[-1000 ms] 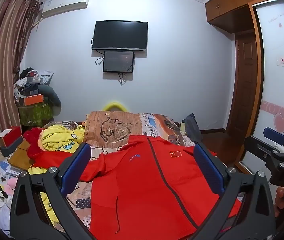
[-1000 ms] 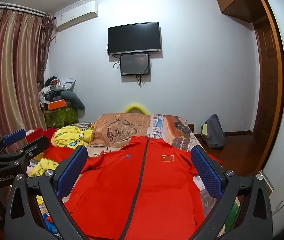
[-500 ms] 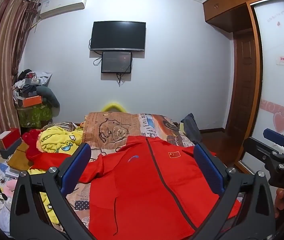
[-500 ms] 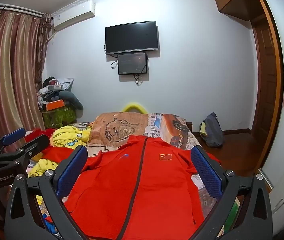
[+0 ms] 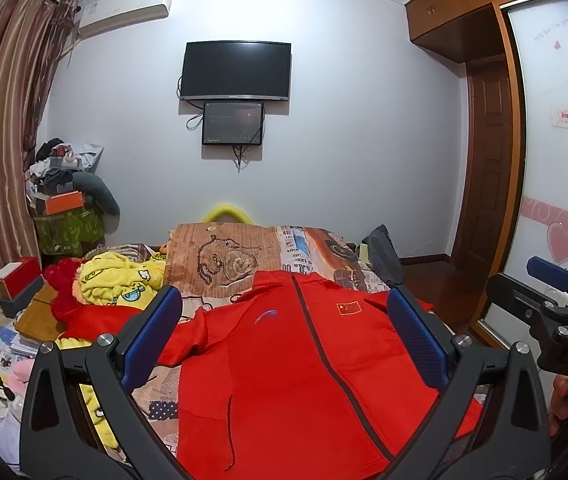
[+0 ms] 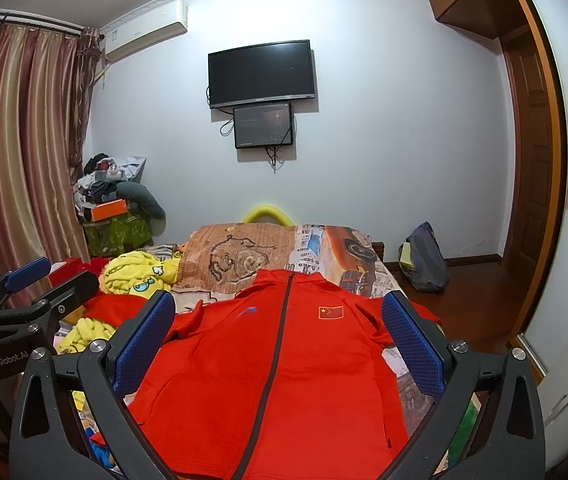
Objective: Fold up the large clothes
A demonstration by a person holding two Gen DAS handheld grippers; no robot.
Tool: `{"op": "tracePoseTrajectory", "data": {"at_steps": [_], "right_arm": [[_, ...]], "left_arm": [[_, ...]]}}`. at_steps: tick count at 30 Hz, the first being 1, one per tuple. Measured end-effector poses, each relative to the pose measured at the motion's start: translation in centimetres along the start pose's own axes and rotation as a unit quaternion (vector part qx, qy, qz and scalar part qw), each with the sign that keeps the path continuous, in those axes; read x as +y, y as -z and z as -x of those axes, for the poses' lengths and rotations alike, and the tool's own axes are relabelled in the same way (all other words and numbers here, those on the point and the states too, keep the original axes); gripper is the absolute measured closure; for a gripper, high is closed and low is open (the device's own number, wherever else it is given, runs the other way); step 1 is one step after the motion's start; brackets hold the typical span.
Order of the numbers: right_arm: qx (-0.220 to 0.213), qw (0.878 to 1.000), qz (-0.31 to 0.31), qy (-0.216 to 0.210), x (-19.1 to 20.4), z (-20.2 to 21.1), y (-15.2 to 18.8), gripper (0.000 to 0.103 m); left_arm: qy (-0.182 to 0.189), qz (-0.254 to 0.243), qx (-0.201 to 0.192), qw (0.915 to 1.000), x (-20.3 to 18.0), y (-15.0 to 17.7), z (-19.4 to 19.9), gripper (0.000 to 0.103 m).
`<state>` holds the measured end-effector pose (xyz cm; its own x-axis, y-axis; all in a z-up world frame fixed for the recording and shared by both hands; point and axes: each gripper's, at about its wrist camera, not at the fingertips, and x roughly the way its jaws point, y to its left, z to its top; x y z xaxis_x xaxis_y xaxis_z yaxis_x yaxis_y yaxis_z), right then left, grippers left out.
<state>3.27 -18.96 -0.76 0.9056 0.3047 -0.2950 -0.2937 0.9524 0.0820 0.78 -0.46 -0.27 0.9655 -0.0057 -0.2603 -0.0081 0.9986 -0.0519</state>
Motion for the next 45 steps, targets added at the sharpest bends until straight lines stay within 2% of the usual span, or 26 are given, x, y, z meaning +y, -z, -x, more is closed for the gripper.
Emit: {"op": "tracePoseTrajectory", "data": {"at_steps": [45], "right_arm": [[0.008,1.000,0.002,0.000,0.26,-0.64,0.17,0.000]], "left_arm": [[-0.011,0.005,0.000,0.9999,0.06,-0.22,-0.21,0.000]]}}
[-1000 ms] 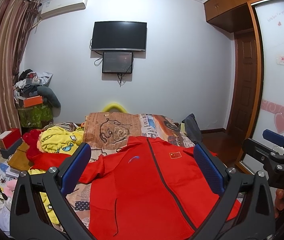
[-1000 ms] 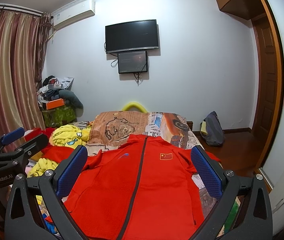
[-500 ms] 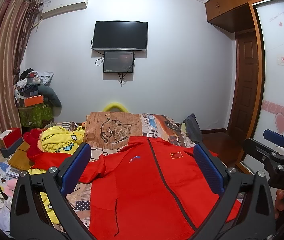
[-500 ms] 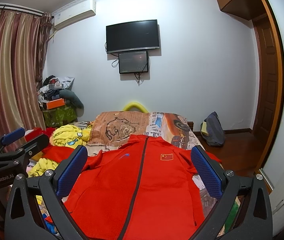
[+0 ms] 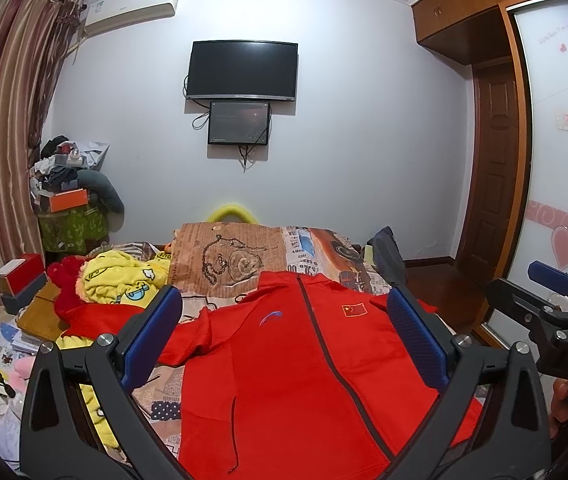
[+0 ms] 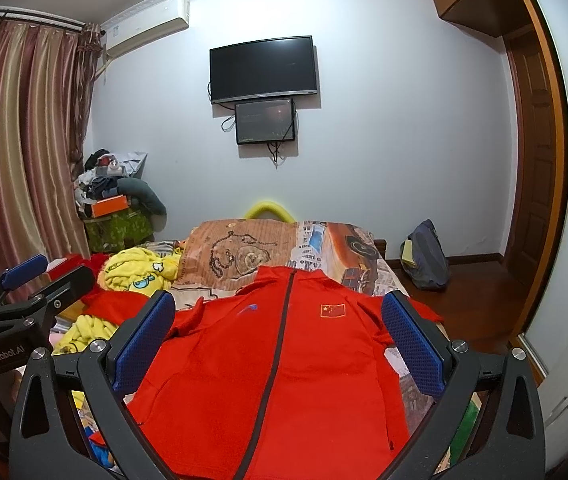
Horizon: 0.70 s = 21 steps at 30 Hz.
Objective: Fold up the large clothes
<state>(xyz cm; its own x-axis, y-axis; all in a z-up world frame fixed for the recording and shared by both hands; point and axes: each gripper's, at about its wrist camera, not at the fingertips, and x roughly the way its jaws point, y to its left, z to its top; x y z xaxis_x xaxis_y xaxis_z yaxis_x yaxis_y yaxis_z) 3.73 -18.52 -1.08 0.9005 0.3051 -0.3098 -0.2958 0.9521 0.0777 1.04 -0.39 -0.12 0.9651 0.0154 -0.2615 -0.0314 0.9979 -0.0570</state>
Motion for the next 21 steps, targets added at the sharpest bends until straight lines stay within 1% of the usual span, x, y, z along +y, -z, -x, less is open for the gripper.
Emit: {"op": "tracePoseTrajectory", "data": {"at_steps": [7,11,14,16,21], "right_arm": [[0.012,1.000,-0.001,0.002,-0.1,-1.0,0.2,0.000],[0.025,1.000,-0.001,0.000,0.0,-2.6,0.2,0.000],[0.034,0.999,-0.001,0.000,0.0,-4.3,0.2,0.000],[0.041,0.999,0.001,0.004,0.0,-5.7,0.2,0.000],[0.066,0.998,0.000,-0.005,-0.5,-10.0,0.2,0.000]], "left_arm": [[-0.005,0.002,0.008,1.0000,0.4,0.1,-1.1,0.000],[-0.022,0.002,0.007,0.9997,1.0,0.2,-2.5,0.000],[-0.036,0.006,0.016,0.9992,2.1,0.3,-4.6,0.000],[-0.039,0.013,0.024,0.9989,3.0,0.4,-6.0,0.000],[-0.050,0.032,0.053,0.9968,6.7,0.9,-11.2,0.000]]}}
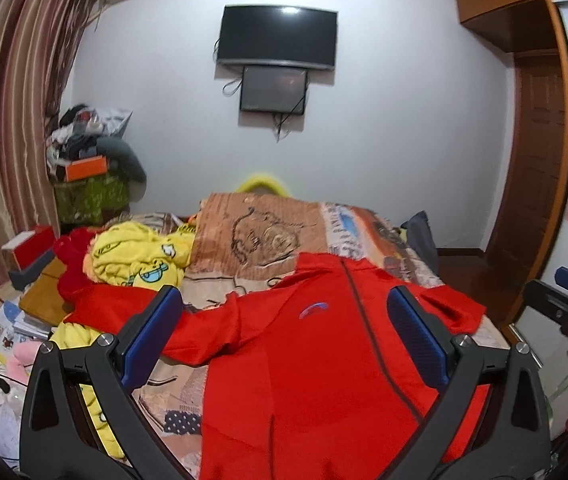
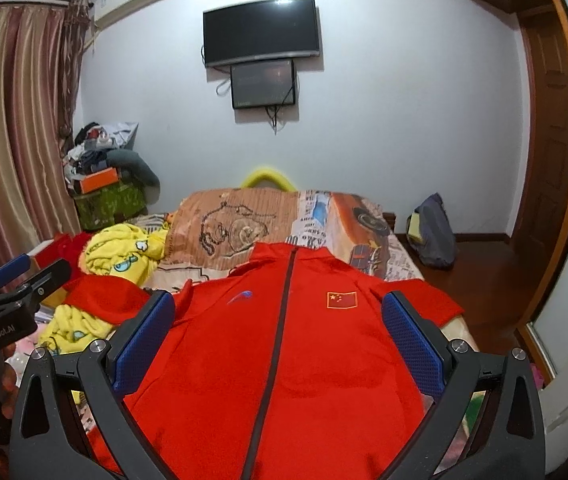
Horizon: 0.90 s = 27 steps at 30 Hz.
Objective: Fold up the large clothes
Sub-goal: 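Grasp the red jacket's sleeve with the left gripper and lift it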
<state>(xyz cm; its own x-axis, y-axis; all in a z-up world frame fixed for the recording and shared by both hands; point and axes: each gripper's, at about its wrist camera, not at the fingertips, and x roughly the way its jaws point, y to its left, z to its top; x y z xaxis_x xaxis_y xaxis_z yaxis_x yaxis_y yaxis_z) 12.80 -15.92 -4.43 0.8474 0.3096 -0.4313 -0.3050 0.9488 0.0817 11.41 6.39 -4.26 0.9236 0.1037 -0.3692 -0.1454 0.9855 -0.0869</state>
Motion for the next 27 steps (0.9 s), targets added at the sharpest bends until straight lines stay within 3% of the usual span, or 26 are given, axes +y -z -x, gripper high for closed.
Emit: {"op": "tracePoseTrajectory", "data": {"at_steps": [6,11,17,23,27], "right_arm": [[0.051,0.999,0.007,-0.007,-0.4,-5.9,-0.6,0.000],[0.111,0.993,0.028,-0.009,-0.6,-11.6,-0.3,0.000],[0.182,0.983,0.036,-0.009,-1.5,-16.7,1.4,0.000],[0.227,0.973,0.032,-0.011,-2.3,-20.1,2.6,0.000],[0.239,0.970,0.035,-0.012,-2.4,-21.4,3.1,0.000]], "left_arm": [[-0.057,0.012,0.048,0.9971,6.3,0.2,-8.0,0.000],[-0.068,0.053,0.121,0.9889,13.5,1.2,-14.1,0.000],[-0.063,0.147,0.212,0.9640,23.2,4.1,-19.4,0.000],[-0.056,0.232,0.250,0.9384,30.0,6.9,-21.8,0.000],[-0.045,0.310,0.263,0.9123,34.1,9.0,-23.2,0.006]]}}
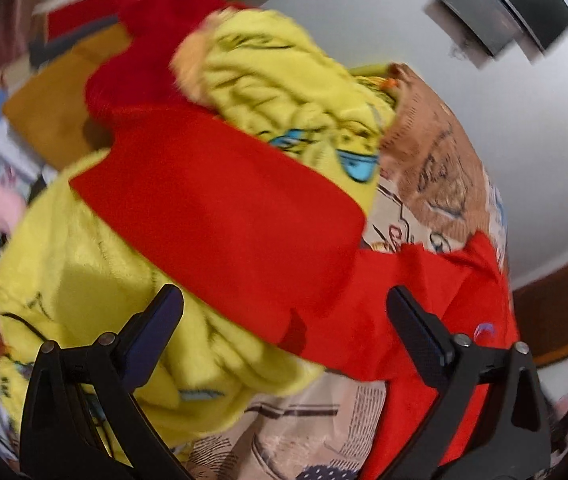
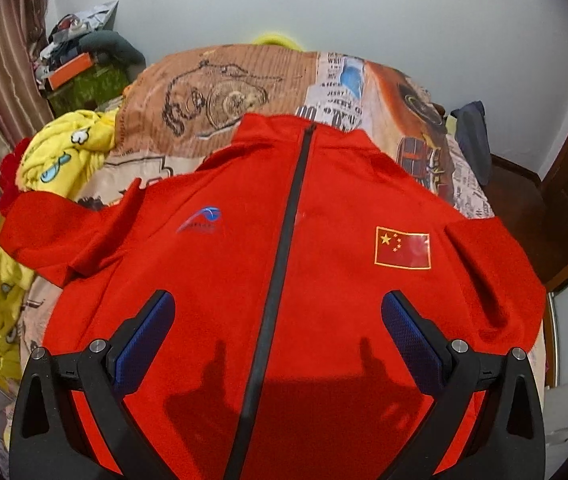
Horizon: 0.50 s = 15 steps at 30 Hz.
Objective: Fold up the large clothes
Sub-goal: 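Grasp the red jacket's sleeve with the left gripper and lift it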
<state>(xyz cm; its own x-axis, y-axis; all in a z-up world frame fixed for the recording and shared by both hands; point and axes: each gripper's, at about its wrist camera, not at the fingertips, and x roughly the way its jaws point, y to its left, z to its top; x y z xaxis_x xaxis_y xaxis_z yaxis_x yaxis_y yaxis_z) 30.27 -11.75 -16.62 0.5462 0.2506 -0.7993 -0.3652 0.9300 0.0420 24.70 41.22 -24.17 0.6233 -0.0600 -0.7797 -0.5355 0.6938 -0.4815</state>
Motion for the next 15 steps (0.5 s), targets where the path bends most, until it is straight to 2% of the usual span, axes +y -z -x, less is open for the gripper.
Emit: {"op": "tracePoseTrajectory", "data": {"at_steps": [1,5,6,7,9,12,13,15], "right_arm": [[0.002,1.000,0.001,0.000,0.0,-0.2,0.0,0.000],[0.009,1.000,0.000,-0.003,0.0,-1.2,-0.3,0.000],[0.010,1.000,-0.001,-0.004,0.0,-1.2,-0.3,0.000],[0.011,1.000,-0.001,-0.004,0.1,-1.4,-0.4,0.000],[0.011,1.000,-0.001,-0.005,0.1,-1.5,-0.5,0.000],[0.011,1.000,-0.001,-0.004,0.1,-1.4,-0.4,0.000],[0.011,1.000,-0.001,-0.004,0.1,-1.3,-0.3,0.000],[0.010,1.000,-0.003,-0.005,0.0,-1.2,-0.3,0.000]], "left_arm": [[0.004,0.008,0.002,1.0000,0.4,-0.2,-0.4,0.011],[0.016,0.055,0.009,0.9983,2.6,-0.8,-1.9,0.014],[0.017,0.062,0.009,0.9979,2.9,-1.0,-2.2,0.018],[0.012,0.068,0.007,0.9976,3.2,-1.1,-2.6,0.023],[0.005,0.071,0.008,0.9975,3.4,-1.4,-3.1,0.025],[-0.025,0.056,0.001,0.9981,3.0,-1.9,-3.6,0.035],[-0.036,0.050,-0.001,0.9981,2.9,-2.0,-3.7,0.045],[-0.067,0.040,0.000,0.9970,2.4,-2.3,-3.9,0.054]]}}
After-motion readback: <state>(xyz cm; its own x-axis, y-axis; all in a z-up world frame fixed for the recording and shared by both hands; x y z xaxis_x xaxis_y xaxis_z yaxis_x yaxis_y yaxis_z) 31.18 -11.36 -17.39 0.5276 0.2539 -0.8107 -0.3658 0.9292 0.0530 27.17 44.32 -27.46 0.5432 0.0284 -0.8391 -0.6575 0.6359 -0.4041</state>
